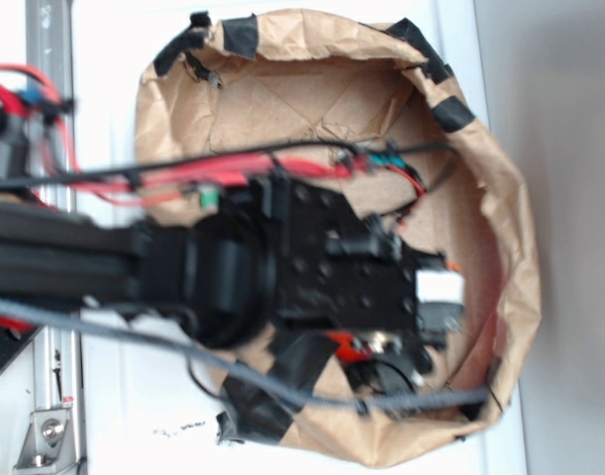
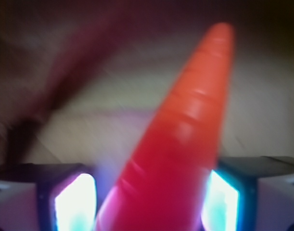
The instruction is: Grab the carrot.
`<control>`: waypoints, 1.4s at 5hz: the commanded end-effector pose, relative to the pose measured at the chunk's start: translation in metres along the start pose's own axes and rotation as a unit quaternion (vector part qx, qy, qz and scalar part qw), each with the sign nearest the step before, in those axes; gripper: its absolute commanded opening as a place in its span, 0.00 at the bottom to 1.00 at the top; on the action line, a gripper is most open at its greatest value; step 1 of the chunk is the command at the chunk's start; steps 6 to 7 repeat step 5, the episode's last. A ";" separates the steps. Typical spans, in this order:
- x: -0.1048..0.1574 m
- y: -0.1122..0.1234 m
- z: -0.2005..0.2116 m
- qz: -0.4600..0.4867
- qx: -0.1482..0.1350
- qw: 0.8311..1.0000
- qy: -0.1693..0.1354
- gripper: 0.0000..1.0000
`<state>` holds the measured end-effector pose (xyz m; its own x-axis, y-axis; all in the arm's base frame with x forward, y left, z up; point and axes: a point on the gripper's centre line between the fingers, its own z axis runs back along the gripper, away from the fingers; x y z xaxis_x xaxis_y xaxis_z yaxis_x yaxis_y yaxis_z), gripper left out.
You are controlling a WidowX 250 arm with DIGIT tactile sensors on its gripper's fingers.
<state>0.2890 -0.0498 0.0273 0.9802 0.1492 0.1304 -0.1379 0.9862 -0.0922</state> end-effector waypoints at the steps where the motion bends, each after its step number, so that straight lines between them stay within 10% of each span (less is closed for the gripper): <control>1: -0.001 0.042 0.059 0.033 -0.004 0.999 -0.033 0.00; 4: 0.008 0.038 0.170 0.048 0.145 0.981 -0.118 0.00; 7: 0.007 0.043 0.169 0.047 0.147 0.982 -0.110 0.00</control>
